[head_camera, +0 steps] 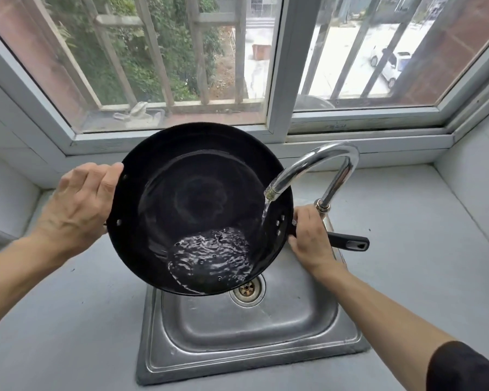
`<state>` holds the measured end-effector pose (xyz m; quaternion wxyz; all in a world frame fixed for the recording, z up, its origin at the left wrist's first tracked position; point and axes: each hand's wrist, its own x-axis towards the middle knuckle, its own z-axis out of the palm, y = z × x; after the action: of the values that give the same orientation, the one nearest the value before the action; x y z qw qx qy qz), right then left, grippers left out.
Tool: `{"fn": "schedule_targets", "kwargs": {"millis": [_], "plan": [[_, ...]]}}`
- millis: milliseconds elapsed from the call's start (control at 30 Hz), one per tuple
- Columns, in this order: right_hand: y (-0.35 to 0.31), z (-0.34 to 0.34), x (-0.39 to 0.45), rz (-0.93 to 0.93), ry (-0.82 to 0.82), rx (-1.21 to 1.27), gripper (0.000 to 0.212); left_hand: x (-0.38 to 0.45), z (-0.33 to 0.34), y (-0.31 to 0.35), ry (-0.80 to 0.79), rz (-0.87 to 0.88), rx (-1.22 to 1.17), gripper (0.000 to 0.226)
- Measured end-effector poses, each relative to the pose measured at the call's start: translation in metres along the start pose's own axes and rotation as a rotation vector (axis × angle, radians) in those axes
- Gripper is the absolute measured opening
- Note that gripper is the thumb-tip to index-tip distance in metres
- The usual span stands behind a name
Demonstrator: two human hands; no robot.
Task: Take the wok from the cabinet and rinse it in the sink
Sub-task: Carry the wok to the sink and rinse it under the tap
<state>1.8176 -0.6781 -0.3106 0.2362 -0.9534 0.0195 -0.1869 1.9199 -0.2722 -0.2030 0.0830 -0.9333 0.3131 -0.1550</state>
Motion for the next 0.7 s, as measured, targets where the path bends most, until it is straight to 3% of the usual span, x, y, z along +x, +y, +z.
{"fn": "schedule_targets", "kwargs": {"millis": [300, 700], "plan": [[-0.015, 0.015, -0.011, -0.027, -0.08, -0.004, 0.043, -0.003, -0.026, -0.009, -0.111, 0.004, 0.047, 0.116], [-0.012, 0.013, -0.031, -0.013, -0.237, 0.067, 0.035, -0.011, -0.041, -0.011, -0.26, 0.086, 0.059, 0.125]]}}
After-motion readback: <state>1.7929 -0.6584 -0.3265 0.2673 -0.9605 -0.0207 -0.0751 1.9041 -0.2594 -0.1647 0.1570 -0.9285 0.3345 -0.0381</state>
